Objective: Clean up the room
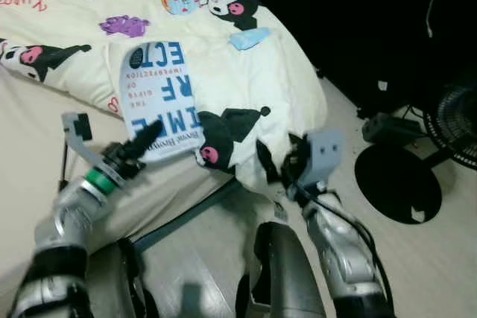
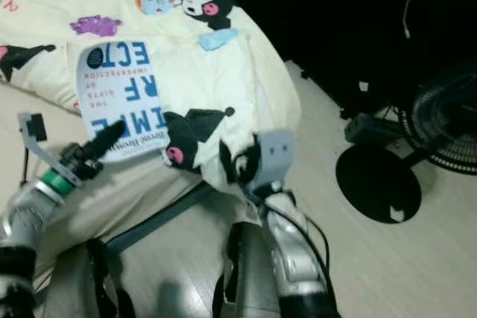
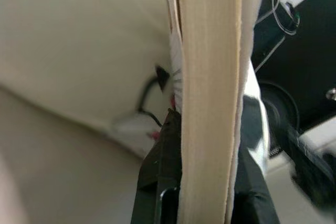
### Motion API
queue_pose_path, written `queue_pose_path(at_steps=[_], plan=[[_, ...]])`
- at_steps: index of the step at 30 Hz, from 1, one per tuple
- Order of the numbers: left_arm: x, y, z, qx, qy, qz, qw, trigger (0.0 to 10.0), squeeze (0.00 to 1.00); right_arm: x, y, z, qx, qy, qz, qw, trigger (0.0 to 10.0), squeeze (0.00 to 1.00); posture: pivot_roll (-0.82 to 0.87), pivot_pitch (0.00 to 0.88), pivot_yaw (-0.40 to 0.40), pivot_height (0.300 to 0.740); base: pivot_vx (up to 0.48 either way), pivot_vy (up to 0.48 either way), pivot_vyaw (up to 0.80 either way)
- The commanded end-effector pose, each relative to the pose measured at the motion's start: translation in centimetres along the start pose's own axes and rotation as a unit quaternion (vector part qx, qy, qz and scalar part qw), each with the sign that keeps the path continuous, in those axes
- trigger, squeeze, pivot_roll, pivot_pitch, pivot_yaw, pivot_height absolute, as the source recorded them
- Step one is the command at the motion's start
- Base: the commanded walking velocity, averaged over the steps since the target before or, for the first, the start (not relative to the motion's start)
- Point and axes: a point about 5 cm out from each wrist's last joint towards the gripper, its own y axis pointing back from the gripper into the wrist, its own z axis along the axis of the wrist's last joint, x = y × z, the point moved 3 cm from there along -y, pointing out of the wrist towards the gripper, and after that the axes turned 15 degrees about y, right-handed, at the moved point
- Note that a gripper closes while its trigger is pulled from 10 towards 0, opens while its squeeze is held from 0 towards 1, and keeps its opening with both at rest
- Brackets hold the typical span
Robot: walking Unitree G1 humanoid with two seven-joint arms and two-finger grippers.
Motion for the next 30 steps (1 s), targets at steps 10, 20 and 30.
queue_pose_path(at_steps=[10,20,30], plan=[[-12.9,2.2,6.1,-0.118,-0.072,-0.140,0.980,10.0,0.00,-2.4,-2.7,-0.5,0.020,0.169,-0.139,0.976,10.0,0.00,0.08,0.178,-0.053,0.525,0.000,0.000,0.00],[-16.9,4.4,10.5,-0.184,-0.135,-0.151,0.962,10.0,0.00,-5.5,-4.7,-2.1,0.112,0.357,-0.219,0.901,10.0,0.00,0.13,0.164,-0.068,0.525,0.000,0.000,0.00],[-18.0,4.6,10.5,-0.186,-0.127,-0.146,0.963,10.0,0.00,1.9,-4.6,-7.7,0.225,0.246,0.079,0.940,10.0,0.00,0.16,0.147,-0.075,0.525,0.000,0.000,0.00]])
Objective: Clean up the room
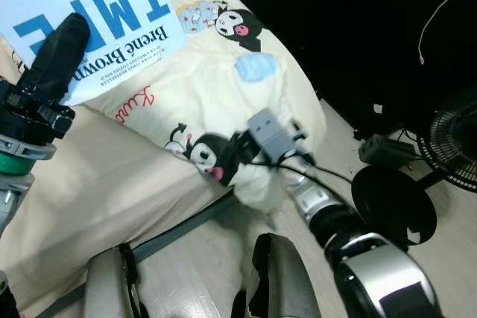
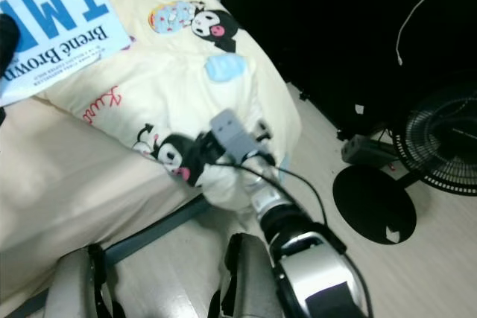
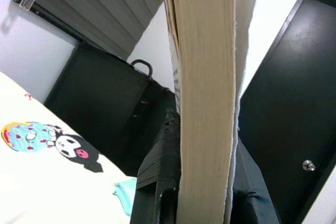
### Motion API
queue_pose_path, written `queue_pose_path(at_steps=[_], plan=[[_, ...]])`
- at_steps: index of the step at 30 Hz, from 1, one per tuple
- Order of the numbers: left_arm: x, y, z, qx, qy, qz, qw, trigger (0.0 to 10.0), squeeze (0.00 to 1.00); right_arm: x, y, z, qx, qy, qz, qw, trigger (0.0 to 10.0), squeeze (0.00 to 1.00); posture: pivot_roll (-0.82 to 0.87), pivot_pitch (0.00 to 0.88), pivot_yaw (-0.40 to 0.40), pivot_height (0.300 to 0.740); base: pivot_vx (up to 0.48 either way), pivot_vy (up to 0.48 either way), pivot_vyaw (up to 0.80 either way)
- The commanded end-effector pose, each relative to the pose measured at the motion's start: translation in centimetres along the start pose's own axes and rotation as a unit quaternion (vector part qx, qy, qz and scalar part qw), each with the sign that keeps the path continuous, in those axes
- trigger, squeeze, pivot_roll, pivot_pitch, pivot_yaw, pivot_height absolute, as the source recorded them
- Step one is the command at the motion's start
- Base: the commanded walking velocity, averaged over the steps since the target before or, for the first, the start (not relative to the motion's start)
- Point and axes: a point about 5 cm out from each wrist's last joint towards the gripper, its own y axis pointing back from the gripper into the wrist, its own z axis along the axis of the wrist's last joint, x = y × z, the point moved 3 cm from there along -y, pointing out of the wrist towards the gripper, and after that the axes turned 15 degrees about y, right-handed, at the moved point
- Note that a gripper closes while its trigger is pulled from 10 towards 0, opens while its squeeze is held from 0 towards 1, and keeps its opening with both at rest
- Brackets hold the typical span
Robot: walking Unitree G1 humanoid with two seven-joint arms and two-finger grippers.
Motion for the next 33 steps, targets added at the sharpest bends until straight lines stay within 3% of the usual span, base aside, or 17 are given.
queue_pose_path(at_steps=[1,4,6,8,9,10,11,15,16,20,22,23,26,28,31,32,33], plan=[[-1.4,0.0,0.3,0.001,-0.013,-0.025,1.000,10.0,0.00,1.3,0.1,0.2,-0.017,-0.033,0.045,0.998,10.0,0.00,0.16,0.147,-0.075,0.525,0.000,0.000,0.00],[-1.7,-0.2,0.7,-0.001,-0.015,-0.030,0.999,10.0,0.00,2.3,0.3,3.4,-0.097,-0.094,0.108,0.985,10.0,0.00,0.16,0.146,-0.074,0.525,0.000,0.000,0.00],[-2.1,-0.4,0.9,0.000,-0.015,-0.032,0.999,10.0,0.00,3.1,1.0,7.0,-0.190,-0.147,0.189,0.952,10.0,0.00,0.16,0.141,-0.072,0.525,0.000,0.000,0.00],[-2.3,-0.7,1.1,0.000,-0.017,-0.038,0.999,10.0,0.00,4.8,3.5,9.2,-0.288,-0.150,0.313,0.893,10.0,0.00,0.15,0.137,-0.068,0.525,0.000,0.000,0.00],[-2.3,-0.7,1.1,0.000,-0.017,-0.038,0.999,10.0,0.00,4.8,3.5,9.2,-0.288,-0.150,0.313,0.893,10.0,0.00,0.15,0.137,-0.068,0.525,0.000,0.000,0.00],[-2.4,-0.8,1.2,0.000,-0.018,-0.040,0.999,10.0,0.00,5.6,4.9,9.6,-0.319,-0.140,0.362,0.865,10.0,0.00,0.15,0.137,-0.068,0.525,0.000,0.000,0.00],[-2.4,-0.8,1.2,0.000,-0.018,-0.040,0.999,10.0,0.00,5.6,4.9,9.6,-0.319,-0.140,0.362,0.865,10.0,0.00,0.15,0.137,-0.068,0.525,0.000,0.000,0.00],[-2.5,-1.4,2.4,-0.009,-0.037,-0.046,0.998,10.0,0.00,10.9,15.6,1.2,-0.296,0.017,0.572,0.765,10.0,0.00,0.13,0.129,-0.076,0.525,0.000,0.000,0.00],[-2.5,-1.4,2.4,-0.009,-0.037,-0.046,0.998,10.0,0.00,10.9,15.6,1.2,-0.296,0.017,0.572,0.765,10.0,0.00,0.13,0.129,-0.076,0.525,0.000,0.000,0.00],[-2.5,-1.4,3.1,-0.015,-0.046,-0.045,0.998,10.0,0.00,8.9,20.3,-4.9,-0.246,0.079,0.632,0.730,10.0,0.00,0.11,0.131,-0.077,0.525,0.000,0.000,0.00],[-2.5,-1.5,3.1,-0.014,-0.047,-0.045,0.998,10.0,0.00,8.4,20.8,-5.7,-0.240,0.091,0.640,0.724,10.0,0.00,0.11,0.131,-0.078,0.525,0.000,0.000,0.00],[-2.5,-1.5,3.1,-0.013,-0.046,-0.045,0.998,10.0,0.00,7.4,20.0,-5.7,-0.238,0.075,0.614,0.749,10.0,0.00,0.10,0.134,-0.077,0.525,0.000,0.000,0.00],[-2.4,-1.6,3.0,-0.012,-0.046,-0.044,0.998,10.0,0.00,6.7,19.4,-5.4,-0.238,0.056,0.595,0.765,10.0,0.00,0.10,0.134,-0.077,0.525,0.000,0.000,0.00],[-2.2,-1.8,2.8,-0.008,-0.044,-0.043,0.998,10.0,0.00,3.6,16.8,-1.6,-0.283,-0.045,0.513,0.809,10.0,0.00,0.09,0.132,-0.070,0.525,0.000,0.000,0.00],[-2.2,-1.8,2.6,-0.007,-0.043,-0.043,0.998,10.0,0.00,2.2,16.1,0.3,-0.306,-0.091,0.484,0.815,10.0,0.00,0.09,0.132,-0.070,0.525,0.000,0.000,0.00],[-1.9,-2.0,2.1,0.002,-0.044,-0.036,0.998,10.0,0.00,-1.5,13.4,4.3,-0.355,-0.195,0.357,0.842,10.0,0.00,0.10,0.130,-0.066,0.525,0.000,0.000,0.00],[-1.9,-2.0,2.1,0.002,-0.044,-0.036,0.998,10.0,0.00,-1.5,13.4,4.3,-0.355,-0.195,0.357,0.842,10.0,0.00,0.10,0.130,-0.066,0.525,0.000,0.000,0.00]])
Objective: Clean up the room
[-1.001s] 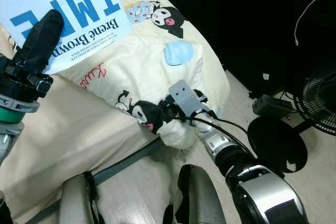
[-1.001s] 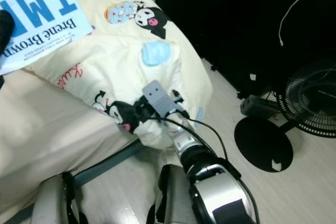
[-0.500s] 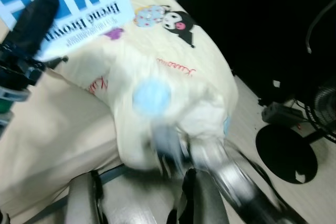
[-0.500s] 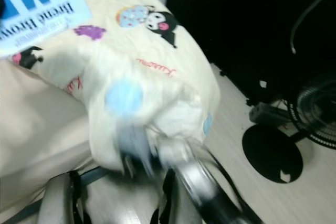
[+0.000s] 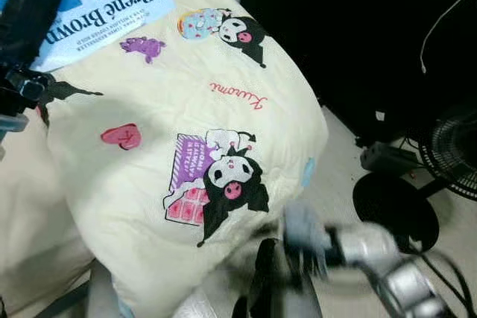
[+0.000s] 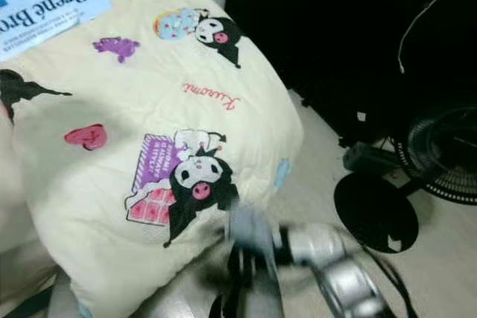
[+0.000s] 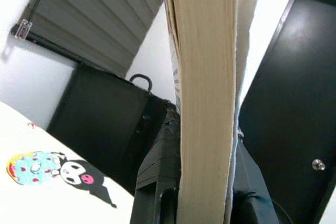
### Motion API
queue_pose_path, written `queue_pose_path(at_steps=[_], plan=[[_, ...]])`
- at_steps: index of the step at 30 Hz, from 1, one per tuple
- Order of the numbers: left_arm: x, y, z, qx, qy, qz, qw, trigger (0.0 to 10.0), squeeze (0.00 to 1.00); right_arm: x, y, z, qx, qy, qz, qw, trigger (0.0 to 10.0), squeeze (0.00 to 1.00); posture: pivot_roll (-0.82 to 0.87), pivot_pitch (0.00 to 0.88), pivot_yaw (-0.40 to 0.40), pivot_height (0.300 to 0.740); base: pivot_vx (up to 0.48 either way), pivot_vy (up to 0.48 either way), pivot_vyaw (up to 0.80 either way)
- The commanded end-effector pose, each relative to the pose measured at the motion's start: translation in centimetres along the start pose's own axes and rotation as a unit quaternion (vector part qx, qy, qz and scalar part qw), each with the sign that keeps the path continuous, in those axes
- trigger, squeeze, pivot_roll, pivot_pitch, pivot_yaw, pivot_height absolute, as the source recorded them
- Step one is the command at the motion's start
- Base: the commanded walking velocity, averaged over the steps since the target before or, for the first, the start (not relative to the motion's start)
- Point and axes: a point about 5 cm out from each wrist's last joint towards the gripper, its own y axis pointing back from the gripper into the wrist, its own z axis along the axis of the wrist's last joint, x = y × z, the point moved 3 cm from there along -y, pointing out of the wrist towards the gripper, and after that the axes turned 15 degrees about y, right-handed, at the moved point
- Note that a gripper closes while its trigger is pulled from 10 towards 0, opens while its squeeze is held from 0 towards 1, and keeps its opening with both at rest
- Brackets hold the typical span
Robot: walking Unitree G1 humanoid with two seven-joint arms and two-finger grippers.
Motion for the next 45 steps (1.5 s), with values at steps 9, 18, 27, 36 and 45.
queue_pose_path(at_steps=[9,18,27,36,45], plan=[[1.4,-0.1,-3.7,0.073,-0.082,0.060,0.992,10.0,0.00,-2.4,-2.9,-2.8,-0.026,-0.071,-0.258,0.963,10.0,0.00,0.12,0.123,-0.076,0.525,0.000,0.000,0.00],[3.4,1.1,-8.8,0.200,-0.313,0.135,0.919,10.0,0.00,-6.8,1.2,-1.9,0.011,0.000,-0.524,0.851,10.0,0.00,0.12,0.104,-0.072,0.535,0.000,0.000,0.00],[5.4,3.9,-11.0,0.180,-0.265,0.247,0.914,10.0,0.00,-9.3,5.1,0.9,0.004,0.084,-0.619,0.781,10.0,0.00,0.10,0.085,-0.069,0.567,0.000,0.000,0.00],[6.6,3.7,-12.9,0.158,-0.260,0.291,0.907,10.0,0.00,-9.4,5.5,-0.2,0.023,0.074,-0.645,0.760,10.0,0.00,0.08,0.064,-0.061,0.599,0.000,0.000,0.00],[7.3,3.5,-13.2,0.148,-0.270,0.303,0.902,10.0,0.00,-9.3,5.5,-0.7,0.032,0.077,-0.652,0.753,10.0,0.00,0.07,0.055,-0.052,0.641,0.000,0.000,0.00]])
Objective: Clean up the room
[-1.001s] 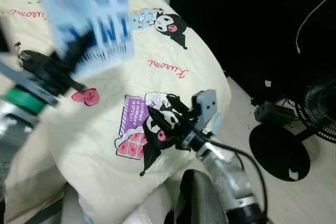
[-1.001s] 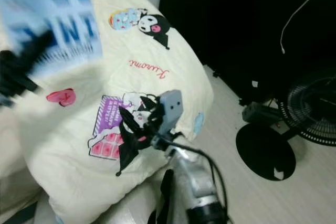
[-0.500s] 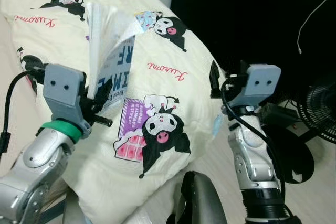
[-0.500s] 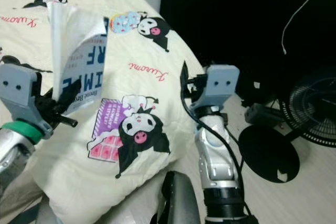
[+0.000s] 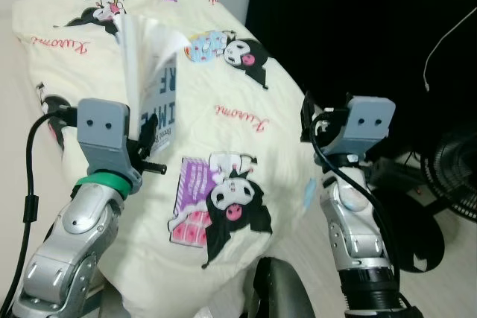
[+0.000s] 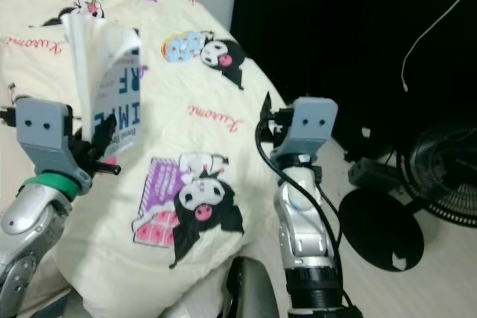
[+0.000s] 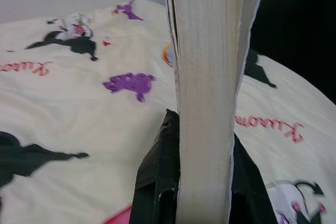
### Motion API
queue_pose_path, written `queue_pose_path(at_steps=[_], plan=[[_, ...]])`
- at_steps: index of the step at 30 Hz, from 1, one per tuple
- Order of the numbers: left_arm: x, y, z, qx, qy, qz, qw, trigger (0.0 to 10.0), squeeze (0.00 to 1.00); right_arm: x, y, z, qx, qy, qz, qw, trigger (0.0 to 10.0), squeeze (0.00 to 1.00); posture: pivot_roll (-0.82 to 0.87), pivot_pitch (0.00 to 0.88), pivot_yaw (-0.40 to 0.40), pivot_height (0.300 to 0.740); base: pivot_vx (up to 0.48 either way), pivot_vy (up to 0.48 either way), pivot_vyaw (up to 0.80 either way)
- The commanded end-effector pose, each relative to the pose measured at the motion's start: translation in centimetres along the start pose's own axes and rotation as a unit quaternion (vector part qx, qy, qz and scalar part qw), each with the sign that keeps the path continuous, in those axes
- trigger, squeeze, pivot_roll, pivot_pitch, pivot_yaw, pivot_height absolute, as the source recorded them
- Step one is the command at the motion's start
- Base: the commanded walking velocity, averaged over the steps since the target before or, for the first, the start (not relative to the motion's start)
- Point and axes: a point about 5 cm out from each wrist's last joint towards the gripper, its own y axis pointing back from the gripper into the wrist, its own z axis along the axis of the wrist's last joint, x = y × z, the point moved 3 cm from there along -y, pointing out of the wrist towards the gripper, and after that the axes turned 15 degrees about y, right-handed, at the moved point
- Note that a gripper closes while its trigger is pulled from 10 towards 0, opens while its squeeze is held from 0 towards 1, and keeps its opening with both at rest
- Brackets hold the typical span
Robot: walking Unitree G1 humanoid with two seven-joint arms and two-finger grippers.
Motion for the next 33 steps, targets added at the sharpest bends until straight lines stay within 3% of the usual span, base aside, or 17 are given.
queue_pose_path(at_steps=[1,21,33], plan=[[0.0,0.0,0.5,-0.020,-0.003,0.000,1.000,10.0,0.00,-0.4,0.2,-0.7,0.009,0.008,-0.010,1.000,10.0,0.00,0.07,0.053,-0.046,0.650,0.000,0.000,0.00],[0.3,-0.5,-0.5,-0.012,-0.017,0.007,1.000,10.0,0.02,-0.3,0.4,-1.1,0.015,0.014,-0.018,1.000,10.0,0.00,0.06,0.060,-0.036,0.733,0.000,0.000,0.00],[0.3,-0.4,-1.1,-0.003,-0.018,0.006,1.000,10.0,0.01,-0.2,0.7,-2.0,0.033,0.019,-0.023,0.999,10.0,0.00,0.07,0.062,-0.033,0.740,0.000,0.000,-0.03]])
